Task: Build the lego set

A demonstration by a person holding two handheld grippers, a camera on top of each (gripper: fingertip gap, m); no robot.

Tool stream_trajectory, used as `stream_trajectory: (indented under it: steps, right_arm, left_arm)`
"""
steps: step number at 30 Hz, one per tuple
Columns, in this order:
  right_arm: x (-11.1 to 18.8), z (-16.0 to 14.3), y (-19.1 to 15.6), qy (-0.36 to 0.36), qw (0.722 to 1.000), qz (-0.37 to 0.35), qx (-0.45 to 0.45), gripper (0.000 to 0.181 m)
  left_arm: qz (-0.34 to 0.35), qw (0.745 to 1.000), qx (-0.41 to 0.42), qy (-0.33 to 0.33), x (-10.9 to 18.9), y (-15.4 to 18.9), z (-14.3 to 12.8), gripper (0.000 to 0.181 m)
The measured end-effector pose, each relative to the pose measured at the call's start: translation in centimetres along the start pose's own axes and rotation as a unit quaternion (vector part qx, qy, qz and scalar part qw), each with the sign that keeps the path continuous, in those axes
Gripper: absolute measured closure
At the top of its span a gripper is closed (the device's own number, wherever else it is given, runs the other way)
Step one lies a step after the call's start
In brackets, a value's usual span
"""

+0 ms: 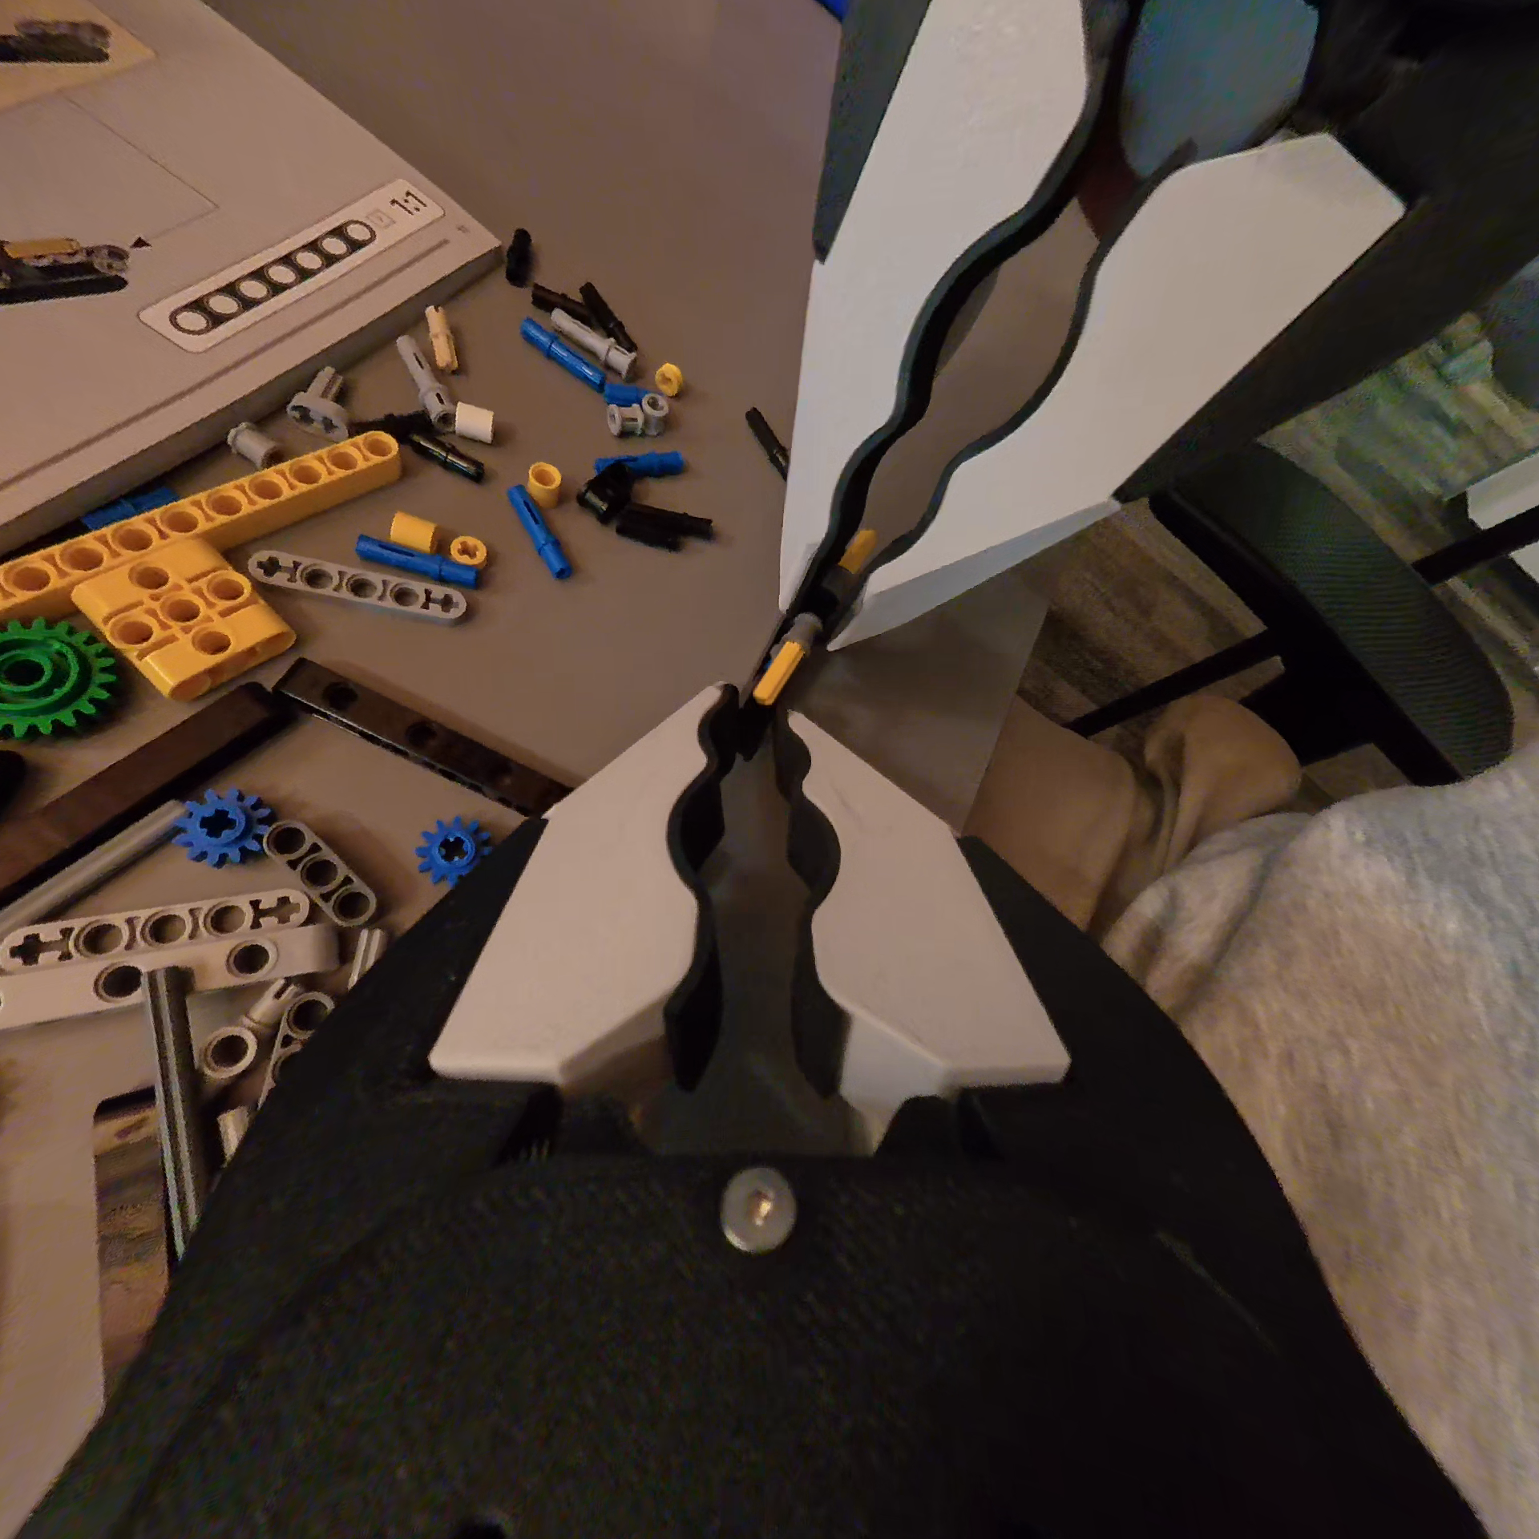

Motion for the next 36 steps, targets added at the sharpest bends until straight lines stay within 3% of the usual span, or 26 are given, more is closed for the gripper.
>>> stream_trajectory:
  steps: [16, 25, 36]
  right_arm:
    - [-0.05, 0.11, 0.24, -0.018, 0.998, 0.008, 0.059, 0.177]
    - [-0.11, -0.26, -0.58, -0.008, 0.993, -0.034, 0.11, 0.177]
    - [-0.09, -0.21, -0.15, -0.004, 0.996, -0.008, 0.093, 0.176]
  left_arm:
    - [0.002, 1.0, -0.006, -0.002, -0.05, 0.09, 0.02, 0.174]
    - [0.001, 1.0, -0.004, -0.002, -0.06, 0.08, 0.02, 0.174]
    - [0.003, 1.0, -0.007, -0.003, -0.08, 0.11, 0.02, 0.174]
Point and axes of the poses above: each gripper's, where its closed fingertips meet, x back along the fingers, z out of its top, y = z × x across the jaws, the point moved 6 cm from there along x, back along the fingers, and after that the axes turned 8 degrees about -x, right-handed, at the moved point
